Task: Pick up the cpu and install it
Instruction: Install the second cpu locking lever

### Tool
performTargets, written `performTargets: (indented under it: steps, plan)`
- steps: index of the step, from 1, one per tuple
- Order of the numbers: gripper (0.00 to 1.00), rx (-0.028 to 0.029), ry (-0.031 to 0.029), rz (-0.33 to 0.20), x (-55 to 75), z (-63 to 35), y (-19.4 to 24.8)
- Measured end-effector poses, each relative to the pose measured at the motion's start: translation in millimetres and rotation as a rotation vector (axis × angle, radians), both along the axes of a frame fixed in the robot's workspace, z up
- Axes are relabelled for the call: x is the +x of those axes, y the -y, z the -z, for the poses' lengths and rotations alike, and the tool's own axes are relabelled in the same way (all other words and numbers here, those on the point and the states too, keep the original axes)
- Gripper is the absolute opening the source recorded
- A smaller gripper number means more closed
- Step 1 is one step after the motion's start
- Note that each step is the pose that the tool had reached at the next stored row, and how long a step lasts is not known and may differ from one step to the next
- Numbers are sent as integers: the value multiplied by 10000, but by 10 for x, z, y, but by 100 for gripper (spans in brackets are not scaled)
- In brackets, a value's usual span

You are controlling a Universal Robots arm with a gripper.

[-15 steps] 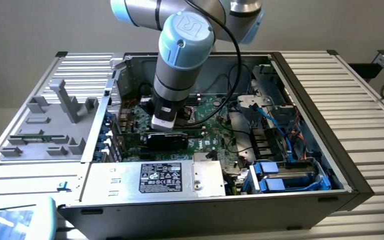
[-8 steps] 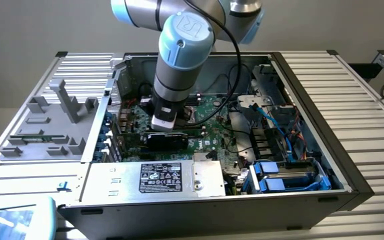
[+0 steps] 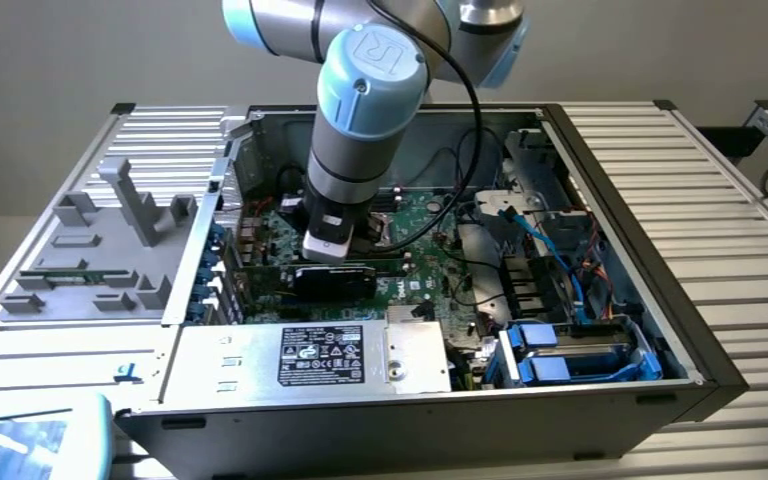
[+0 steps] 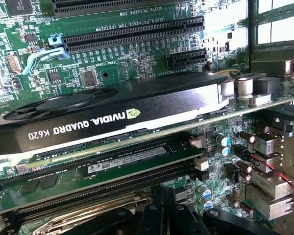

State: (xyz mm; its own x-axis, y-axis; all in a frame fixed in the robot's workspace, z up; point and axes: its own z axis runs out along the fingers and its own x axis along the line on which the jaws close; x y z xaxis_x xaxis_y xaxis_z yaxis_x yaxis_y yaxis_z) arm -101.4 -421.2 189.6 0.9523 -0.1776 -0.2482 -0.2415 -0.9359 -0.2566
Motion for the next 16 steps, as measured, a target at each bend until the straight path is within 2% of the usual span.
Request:
performTargets:
  steps: [9, 16]
  plan:
    - [12, -17, 2, 1, 0, -2, 14]
    - [12, -37, 2, 0, 0, -47, 36]
